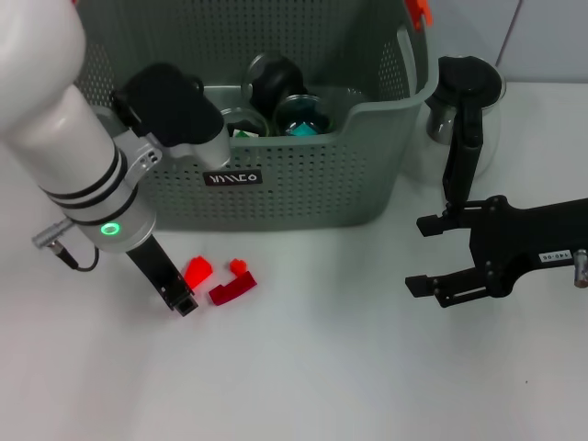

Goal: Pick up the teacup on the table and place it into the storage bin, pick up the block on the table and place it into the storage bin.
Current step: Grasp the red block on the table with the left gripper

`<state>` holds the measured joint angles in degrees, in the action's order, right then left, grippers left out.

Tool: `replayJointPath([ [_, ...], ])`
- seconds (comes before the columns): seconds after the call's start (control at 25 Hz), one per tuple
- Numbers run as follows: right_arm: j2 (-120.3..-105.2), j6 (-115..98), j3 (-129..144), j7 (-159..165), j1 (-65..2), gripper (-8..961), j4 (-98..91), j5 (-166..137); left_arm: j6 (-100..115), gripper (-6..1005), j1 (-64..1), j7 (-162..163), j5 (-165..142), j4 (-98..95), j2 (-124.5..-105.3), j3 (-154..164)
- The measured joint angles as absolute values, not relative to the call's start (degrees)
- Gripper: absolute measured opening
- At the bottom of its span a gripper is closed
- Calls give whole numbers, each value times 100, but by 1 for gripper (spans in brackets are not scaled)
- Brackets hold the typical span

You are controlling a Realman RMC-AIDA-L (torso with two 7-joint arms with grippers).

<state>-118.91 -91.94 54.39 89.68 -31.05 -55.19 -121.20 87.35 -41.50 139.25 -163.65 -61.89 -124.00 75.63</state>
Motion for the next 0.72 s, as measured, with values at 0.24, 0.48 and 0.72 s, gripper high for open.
replayJointPath([
  [0.24,-11891,-9200,5433,8975,-3119,914,-5519,-12120,8666,391,-4178,13876,-16366,-6056,-12405,7568],
  [0.48,-11891,-9194,5442,8978,-3127,915,-5519,-12120,8577,386,-4190,13794,-16365,-5947,-12407,7580],
  [0.72,-11891,-9218,5425,8987,-3133,915,-5519,-12120,8500,382,-4246,13767,-16350,-5793,-12389,7521],
])
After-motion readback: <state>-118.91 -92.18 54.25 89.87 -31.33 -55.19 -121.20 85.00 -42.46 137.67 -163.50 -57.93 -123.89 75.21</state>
